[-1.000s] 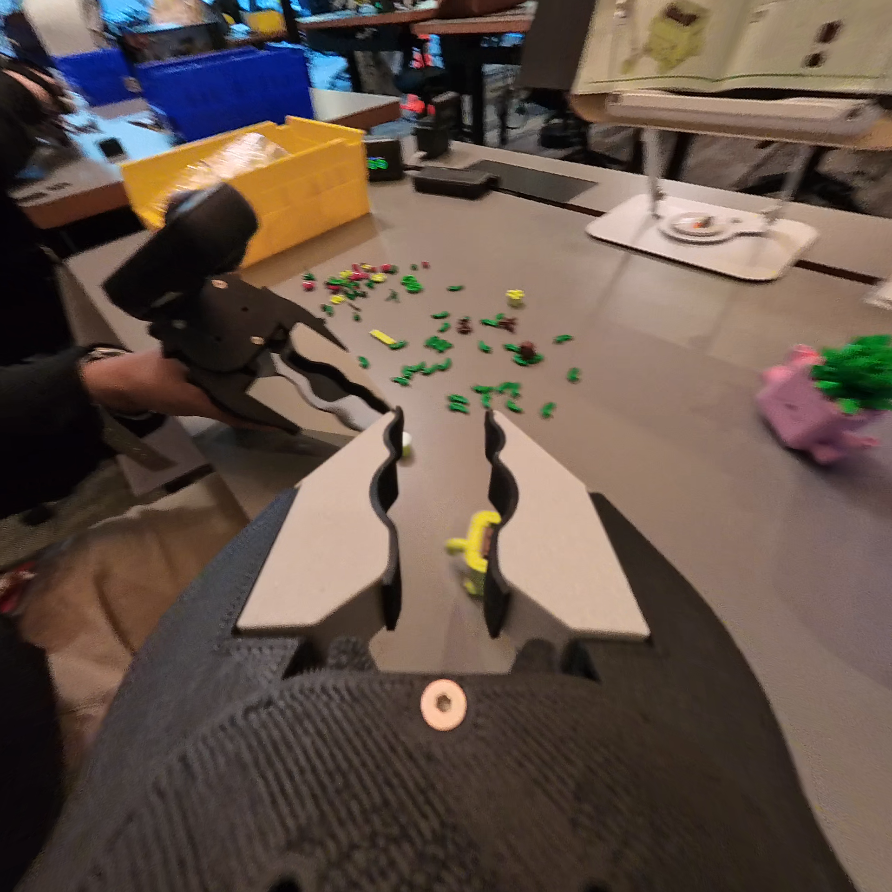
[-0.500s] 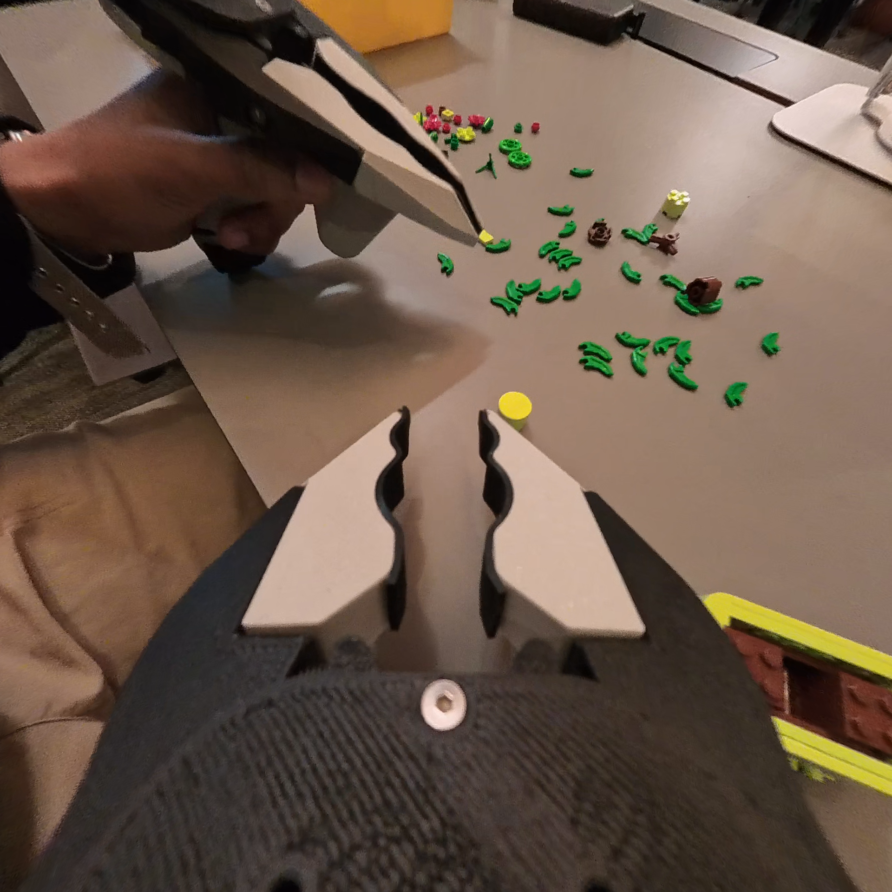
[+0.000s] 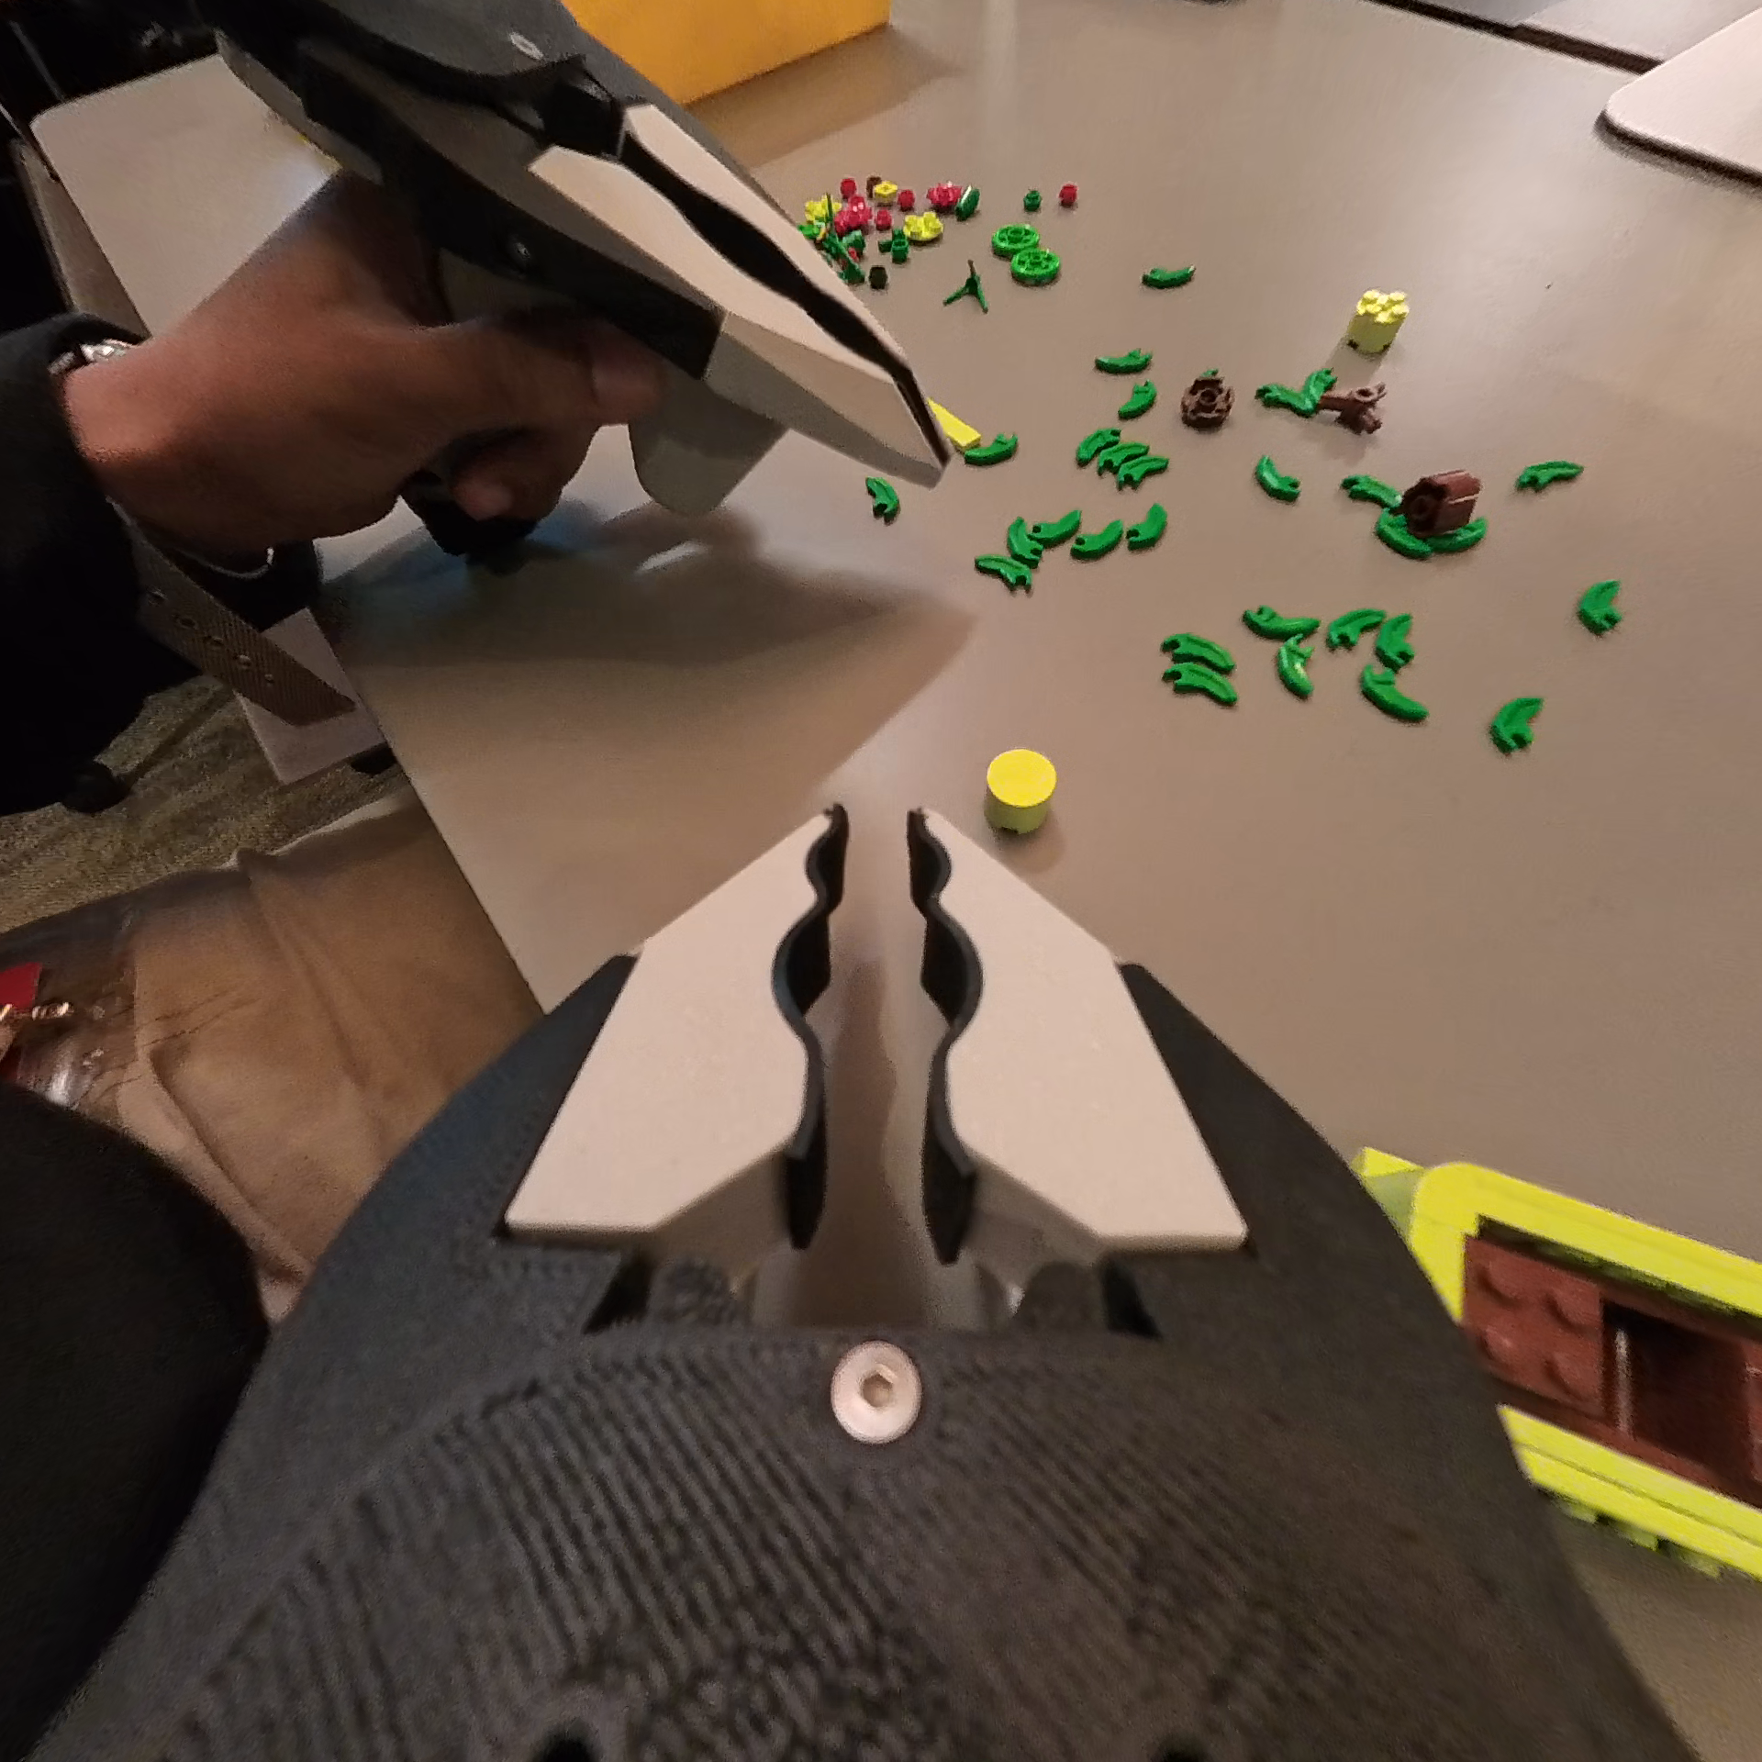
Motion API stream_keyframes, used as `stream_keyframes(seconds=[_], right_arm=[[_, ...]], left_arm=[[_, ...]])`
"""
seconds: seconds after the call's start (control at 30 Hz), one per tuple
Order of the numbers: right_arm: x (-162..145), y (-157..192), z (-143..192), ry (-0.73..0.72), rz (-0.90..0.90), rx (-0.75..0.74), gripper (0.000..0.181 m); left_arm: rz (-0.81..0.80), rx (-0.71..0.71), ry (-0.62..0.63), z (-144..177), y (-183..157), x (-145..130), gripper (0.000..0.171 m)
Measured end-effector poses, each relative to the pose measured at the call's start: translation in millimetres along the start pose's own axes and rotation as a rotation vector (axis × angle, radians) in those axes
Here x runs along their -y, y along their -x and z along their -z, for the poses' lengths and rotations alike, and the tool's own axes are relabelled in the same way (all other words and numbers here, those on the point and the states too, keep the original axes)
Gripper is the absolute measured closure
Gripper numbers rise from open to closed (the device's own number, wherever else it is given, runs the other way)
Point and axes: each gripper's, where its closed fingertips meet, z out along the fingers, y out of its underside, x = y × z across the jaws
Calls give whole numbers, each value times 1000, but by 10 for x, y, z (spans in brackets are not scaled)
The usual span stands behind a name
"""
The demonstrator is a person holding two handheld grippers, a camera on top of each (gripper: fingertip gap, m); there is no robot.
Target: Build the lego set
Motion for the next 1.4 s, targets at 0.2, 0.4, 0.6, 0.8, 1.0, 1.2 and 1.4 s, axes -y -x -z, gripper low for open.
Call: stream_keyframes(seconds=[0.2, 0.4, 0.6, 0.8, 1.0, 1.2, 1.4], right_arm=[[5, -50, -13, 3, -106, 40, 180], [115, -43, 8, -64, -253, 141, 181], [92, 19, -11, -46, -166, 113, 181], [94, 64, 21, -70, -130, 109, 181], [-91, 56, 18, 12, -57, 72, 181], [-301, -302, 265, 84, 17, -69, 181], [-376, -728, 512, 74, -54, -168, 181]], left_arm=[[4, 11, 61, -66, 26, -68, 171], [-70, 45, 181, -174, 4, -212, 171], [-180, 100, 184, -179, -29, -216, 171], [-245, 126, 191, -188, -55, -225, 171], [-259, 112, 186, -186, -85, -223, 171], [-200, 91, 49, -61, -79, -50, 171], [-144, 70, -36, 29, -58, 48, 171]])
